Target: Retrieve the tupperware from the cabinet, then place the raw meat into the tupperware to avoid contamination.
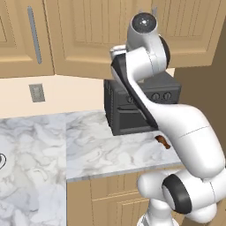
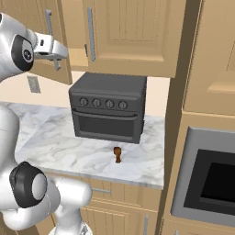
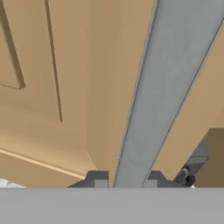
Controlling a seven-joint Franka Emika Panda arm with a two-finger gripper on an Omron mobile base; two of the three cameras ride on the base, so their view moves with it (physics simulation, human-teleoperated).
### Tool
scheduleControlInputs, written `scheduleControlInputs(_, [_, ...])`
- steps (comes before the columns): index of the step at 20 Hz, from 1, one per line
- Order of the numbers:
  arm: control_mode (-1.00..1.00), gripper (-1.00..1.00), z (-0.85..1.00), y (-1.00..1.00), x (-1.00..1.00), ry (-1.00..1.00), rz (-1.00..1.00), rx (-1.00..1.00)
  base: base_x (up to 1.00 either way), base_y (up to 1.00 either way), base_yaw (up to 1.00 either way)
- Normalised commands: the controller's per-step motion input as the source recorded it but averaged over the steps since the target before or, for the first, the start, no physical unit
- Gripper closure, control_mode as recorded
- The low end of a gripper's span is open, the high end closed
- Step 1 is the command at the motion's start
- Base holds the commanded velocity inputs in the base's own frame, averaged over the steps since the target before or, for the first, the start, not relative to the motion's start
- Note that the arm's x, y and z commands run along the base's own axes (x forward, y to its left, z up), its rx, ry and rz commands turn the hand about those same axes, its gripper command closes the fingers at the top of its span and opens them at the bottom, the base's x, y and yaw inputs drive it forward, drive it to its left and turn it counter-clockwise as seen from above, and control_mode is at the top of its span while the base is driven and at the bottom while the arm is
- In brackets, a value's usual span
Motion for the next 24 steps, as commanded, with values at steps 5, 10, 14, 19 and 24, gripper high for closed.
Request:
scheduleControlInputs(5, [-1.0, 1.0, -0.01, 0.47, -0.27, 0.03, -0.12, -0.09, 0.0, 0.0, 0.0])
scheduleControlInputs(10, [-1.0, 1.0, 0.0, 0.5, -0.26, 0.05, -0.12, -0.1, 0.0, 0.0, 0.0])
scheduleControlInputs(14, [-1.0, 1.0, -0.06, 0.31, -0.05, 0.04, -0.05, -0.11, 0.0, 0.0, 0.0])
scheduleControlInputs(19, [-1.0, -1.0, -0.06, 0.48, -0.06, 0.03, -0.07, -0.1, 0.0, 0.0, 0.0])
scheduleControlInputs(24, [-1.0, -1.0, -0.06, 0.25, -0.07, 0.0, -0.04, -0.06, 0.0, 0.0, 0.0])
